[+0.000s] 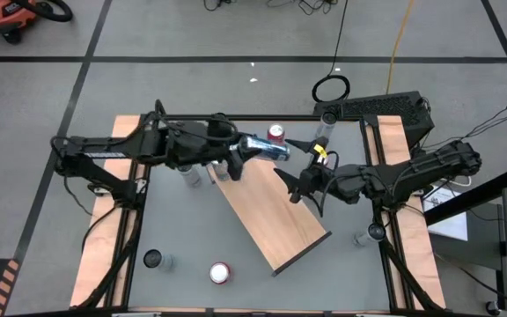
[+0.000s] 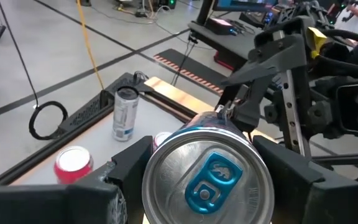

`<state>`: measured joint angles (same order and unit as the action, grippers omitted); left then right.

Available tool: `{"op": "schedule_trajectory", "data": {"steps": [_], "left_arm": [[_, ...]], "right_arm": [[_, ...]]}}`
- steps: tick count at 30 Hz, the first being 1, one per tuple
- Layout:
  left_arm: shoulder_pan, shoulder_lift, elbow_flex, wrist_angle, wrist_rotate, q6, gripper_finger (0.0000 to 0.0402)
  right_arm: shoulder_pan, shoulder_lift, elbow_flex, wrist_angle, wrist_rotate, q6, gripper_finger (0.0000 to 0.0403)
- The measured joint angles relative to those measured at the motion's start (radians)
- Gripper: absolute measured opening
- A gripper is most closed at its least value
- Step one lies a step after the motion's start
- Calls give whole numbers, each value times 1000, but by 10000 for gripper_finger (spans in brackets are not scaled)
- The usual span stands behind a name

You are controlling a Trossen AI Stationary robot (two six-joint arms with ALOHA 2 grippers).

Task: Place canned beverage on shelf
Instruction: Put the silver soda can on the shelf aligned with the other silver soda cans

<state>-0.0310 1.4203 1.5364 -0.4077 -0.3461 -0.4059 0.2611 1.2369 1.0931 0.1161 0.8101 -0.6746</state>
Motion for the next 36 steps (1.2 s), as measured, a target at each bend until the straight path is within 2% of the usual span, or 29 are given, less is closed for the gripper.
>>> {"op": "schedule_trajectory", "data": {"steps": [9,21,25,31,36], "left_arm": [[-36,31,0,59,-19,3,232],[-44,34,-1,54,-32,22,232],[-43,34,-1,42,-32,28,233],[-41,34,-1,31,-33,27,235],[-41,34,-1,30,-35,22,235]], "right_arm": [[-27,3,0,-47,-2,8,380],[-70,54,1,-44,-5,4,371],[-77,64,1,-41,-54,13,335],[-77,69,1,-38,-54,9,263],[-77,69,1,-39,-54,7,219]]}}
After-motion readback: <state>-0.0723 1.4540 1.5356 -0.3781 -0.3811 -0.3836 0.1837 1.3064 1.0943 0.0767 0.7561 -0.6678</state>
